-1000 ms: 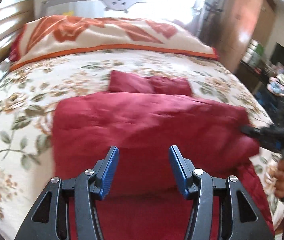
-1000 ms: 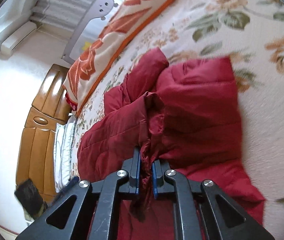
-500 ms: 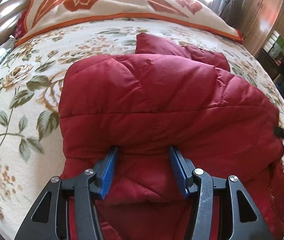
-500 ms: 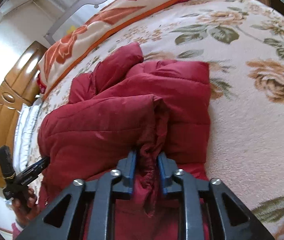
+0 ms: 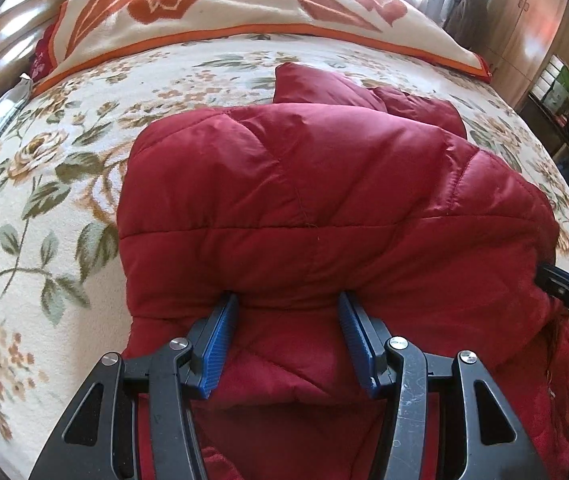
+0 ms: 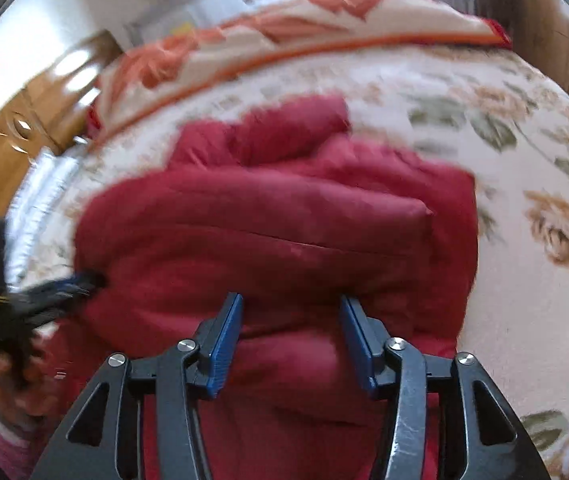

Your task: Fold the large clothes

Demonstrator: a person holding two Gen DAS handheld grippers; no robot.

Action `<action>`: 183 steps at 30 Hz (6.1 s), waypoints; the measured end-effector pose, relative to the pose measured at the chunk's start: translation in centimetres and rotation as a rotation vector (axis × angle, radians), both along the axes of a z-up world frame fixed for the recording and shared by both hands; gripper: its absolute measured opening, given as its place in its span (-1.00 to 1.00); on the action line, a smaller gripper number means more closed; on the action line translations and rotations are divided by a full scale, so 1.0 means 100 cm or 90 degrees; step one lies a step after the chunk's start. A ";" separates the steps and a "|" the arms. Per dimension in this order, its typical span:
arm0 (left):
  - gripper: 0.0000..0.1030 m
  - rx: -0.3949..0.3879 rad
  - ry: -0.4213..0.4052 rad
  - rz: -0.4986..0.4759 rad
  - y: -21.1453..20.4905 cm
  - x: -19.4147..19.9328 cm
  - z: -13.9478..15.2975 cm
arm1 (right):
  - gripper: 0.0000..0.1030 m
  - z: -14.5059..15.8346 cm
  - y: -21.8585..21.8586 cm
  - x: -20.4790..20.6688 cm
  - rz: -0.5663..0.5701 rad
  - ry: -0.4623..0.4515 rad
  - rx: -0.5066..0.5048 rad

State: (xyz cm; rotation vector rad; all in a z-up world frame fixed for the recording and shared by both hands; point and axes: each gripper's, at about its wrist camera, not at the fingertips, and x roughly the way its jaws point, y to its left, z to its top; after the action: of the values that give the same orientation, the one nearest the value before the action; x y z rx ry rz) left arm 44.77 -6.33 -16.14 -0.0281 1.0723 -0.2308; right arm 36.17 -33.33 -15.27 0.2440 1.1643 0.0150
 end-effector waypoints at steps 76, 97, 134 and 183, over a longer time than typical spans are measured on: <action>0.17 0.126 -0.022 0.083 0.061 -0.179 0.058 | 0.50 0.059 0.019 -0.128 0.021 0.003 0.067; 0.55 0.149 -0.032 0.096 0.080 -0.260 0.069 | 0.60 0.066 -0.019 -0.255 -0.029 0.042 0.041; 0.77 -0.053 0.117 0.027 0.144 -0.269 0.003 | 0.37 0.029 -0.047 -0.315 -0.036 0.089 0.237; -0.75 -0.219 -0.170 -0.089 0.111 -0.240 0.148 | -0.59 0.138 -0.057 -0.217 0.007 -0.206 0.404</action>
State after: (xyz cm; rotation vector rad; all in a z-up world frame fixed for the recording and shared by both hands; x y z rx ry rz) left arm 20.79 4.78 -1.32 -0.2263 0.7603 -0.5296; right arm 14.42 -39.08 -1.48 0.7672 0.8095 0.4237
